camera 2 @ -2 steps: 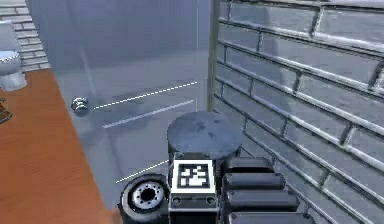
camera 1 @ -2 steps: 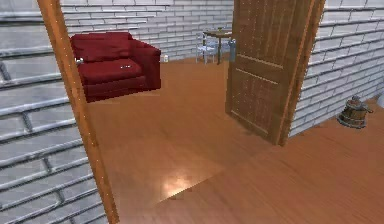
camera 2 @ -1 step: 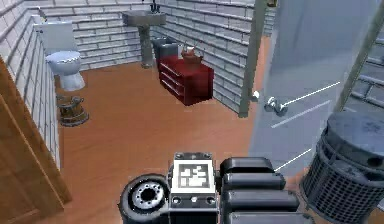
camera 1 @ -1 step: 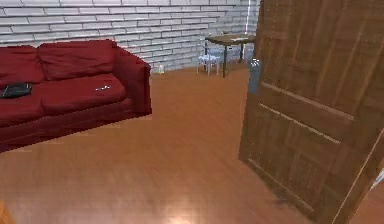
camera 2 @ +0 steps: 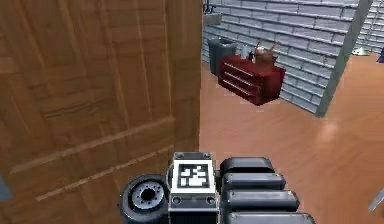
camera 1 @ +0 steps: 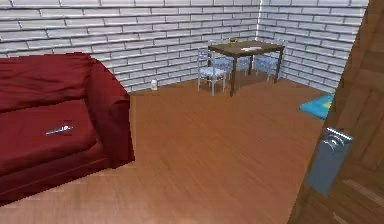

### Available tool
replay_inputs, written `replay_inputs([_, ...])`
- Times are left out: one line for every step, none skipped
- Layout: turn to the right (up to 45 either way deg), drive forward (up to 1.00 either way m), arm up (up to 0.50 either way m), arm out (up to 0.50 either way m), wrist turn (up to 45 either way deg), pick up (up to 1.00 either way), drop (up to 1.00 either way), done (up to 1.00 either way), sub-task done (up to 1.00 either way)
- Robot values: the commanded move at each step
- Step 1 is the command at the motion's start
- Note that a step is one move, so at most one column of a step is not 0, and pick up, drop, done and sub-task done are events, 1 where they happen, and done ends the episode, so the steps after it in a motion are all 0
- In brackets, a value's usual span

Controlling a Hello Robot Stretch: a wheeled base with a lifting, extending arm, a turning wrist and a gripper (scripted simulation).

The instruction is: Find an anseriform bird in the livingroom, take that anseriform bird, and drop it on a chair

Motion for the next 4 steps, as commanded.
replay_inputs([-3.0,0.0,0.0,0.0,0.0,0.0,0.0,0.0,0.0])
replay_inputs([0.0,1.0,0.0,0.0,0.0,0.0,0.0,0.0,0.0])
replay_inputs([0.0,0.65,0.0,0.0,0.0,0.0,0.0,0.0,0.0])
replay_inputs([0.0,1.0,0.0,0.0,0.0,0.0,0.0,0.0,0.0])
